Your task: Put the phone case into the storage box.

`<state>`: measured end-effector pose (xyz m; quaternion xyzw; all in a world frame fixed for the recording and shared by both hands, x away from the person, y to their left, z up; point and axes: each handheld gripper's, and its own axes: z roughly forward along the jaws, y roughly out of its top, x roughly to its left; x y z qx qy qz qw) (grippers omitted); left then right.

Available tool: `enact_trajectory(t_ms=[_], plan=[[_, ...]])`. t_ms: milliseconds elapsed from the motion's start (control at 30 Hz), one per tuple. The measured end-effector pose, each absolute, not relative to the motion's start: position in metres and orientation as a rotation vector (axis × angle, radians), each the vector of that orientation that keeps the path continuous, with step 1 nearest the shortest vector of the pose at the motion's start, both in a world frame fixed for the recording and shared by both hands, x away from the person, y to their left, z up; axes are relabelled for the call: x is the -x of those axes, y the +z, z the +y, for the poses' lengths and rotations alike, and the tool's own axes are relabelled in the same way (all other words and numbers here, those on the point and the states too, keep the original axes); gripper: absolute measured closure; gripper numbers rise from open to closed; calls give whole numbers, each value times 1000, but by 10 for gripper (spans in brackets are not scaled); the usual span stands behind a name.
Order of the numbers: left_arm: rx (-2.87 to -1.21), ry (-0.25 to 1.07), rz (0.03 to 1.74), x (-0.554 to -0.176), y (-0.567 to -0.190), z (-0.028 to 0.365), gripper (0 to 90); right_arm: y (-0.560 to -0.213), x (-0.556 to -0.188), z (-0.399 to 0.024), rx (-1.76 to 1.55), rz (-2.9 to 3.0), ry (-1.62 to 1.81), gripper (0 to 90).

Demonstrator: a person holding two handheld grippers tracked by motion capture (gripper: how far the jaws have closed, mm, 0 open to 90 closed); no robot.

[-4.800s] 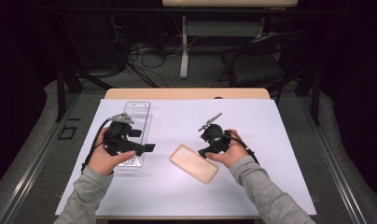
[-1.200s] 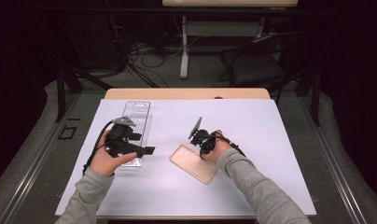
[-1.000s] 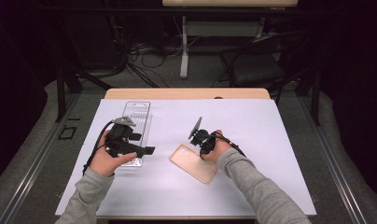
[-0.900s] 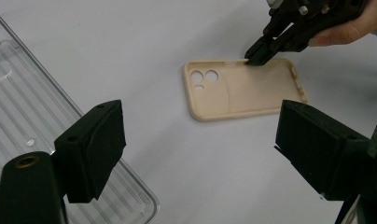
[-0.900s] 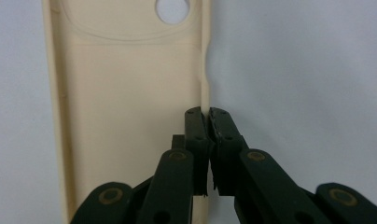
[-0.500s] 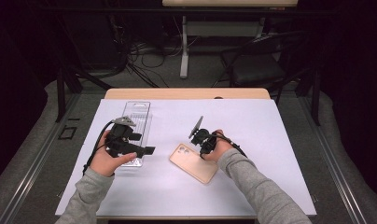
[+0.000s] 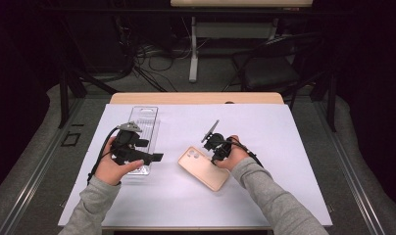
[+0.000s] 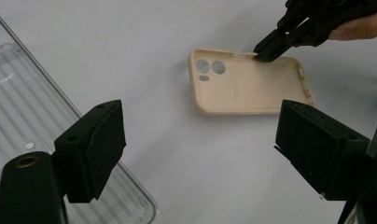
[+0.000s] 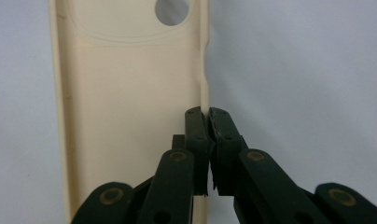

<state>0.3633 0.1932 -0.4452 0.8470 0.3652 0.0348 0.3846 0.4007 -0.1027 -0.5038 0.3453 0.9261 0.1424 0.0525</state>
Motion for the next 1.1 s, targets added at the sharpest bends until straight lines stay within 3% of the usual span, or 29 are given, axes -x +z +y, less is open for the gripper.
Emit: enact_trajectory(t_ms=[1100], plan=[[-2118, 78, 957, -359, -452, 178, 182, -489, -372, -120, -1168, 2580, 816, 875]])
